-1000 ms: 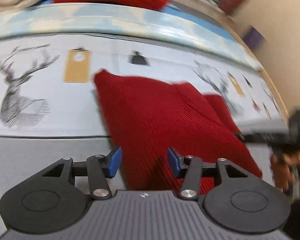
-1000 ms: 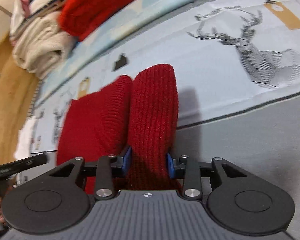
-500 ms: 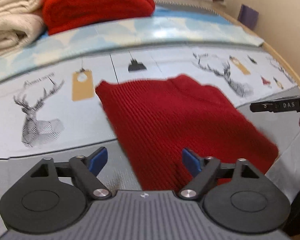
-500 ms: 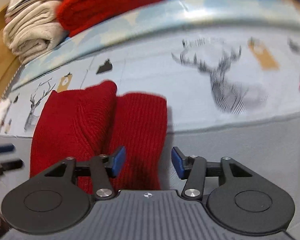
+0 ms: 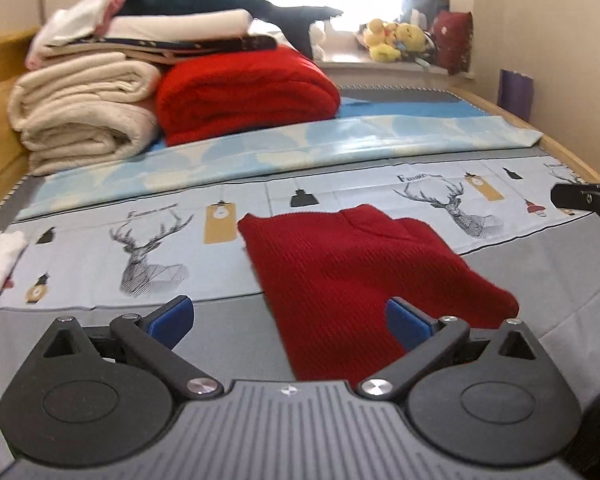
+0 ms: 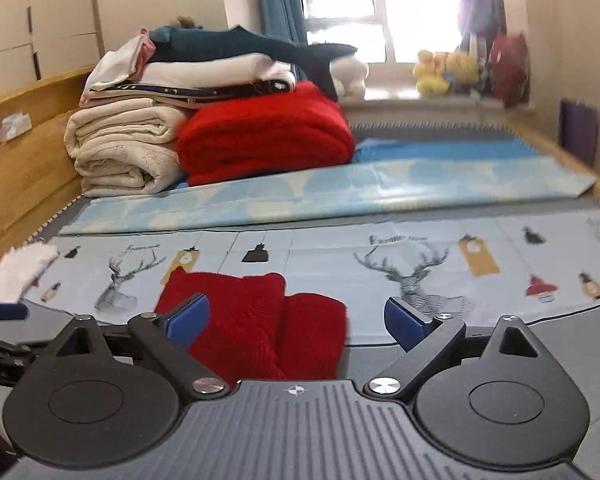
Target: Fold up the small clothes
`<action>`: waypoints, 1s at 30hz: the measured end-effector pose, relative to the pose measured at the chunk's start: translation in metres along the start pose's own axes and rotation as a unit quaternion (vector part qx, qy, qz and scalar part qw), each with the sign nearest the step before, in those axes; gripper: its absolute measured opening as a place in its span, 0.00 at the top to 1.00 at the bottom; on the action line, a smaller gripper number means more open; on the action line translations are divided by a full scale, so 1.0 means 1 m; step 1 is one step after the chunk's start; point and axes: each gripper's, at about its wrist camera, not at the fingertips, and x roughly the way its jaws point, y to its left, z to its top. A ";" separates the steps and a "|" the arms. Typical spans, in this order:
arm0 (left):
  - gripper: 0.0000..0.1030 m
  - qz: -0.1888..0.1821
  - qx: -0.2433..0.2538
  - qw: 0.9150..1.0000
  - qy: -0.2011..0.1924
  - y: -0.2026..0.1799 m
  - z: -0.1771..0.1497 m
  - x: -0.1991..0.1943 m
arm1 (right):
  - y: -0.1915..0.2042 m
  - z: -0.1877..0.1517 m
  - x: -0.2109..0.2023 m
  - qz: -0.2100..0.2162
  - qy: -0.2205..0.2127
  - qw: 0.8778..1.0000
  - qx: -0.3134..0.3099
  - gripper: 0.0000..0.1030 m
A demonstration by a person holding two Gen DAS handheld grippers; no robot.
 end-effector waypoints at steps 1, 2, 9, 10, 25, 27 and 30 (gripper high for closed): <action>0.01 0.007 -0.002 1.000 -0.008 -0.004 -0.011 -0.003 | 0.001 -0.009 -0.004 -0.004 0.000 1.000 0.004 0.08; 0.01 0.015 -0.005 1.000 -0.012 -0.007 -0.022 -0.004 | 0.002 -0.015 -0.006 -0.003 0.000 1.000 0.014 0.08; 0.01 0.013 -0.059 0.996 0.073 -0.004 -0.045 0.022 | 0.015 -0.051 -0.002 -0.017 0.013 1.000 0.006 0.08; 0.01 0.016 -0.065 0.995 0.078 -0.002 -0.044 0.025 | 0.017 -0.052 0.001 -0.019 0.026 0.999 0.004 0.08; 0.01 0.002 -0.080 0.994 0.072 -0.005 -0.033 0.025 | 0.040 -0.066 0.015 0.000 0.056 0.998 -0.031 0.08; 0.01 0.007 -0.074 0.995 0.065 -0.005 -0.038 0.027 | 0.042 -0.063 0.014 0.001 0.055 0.998 -0.029 0.08; 0.01 0.009 -0.098 0.991 0.089 0.003 -0.042 0.037 | 0.044 -0.062 0.012 0.005 0.049 0.998 -0.025 0.08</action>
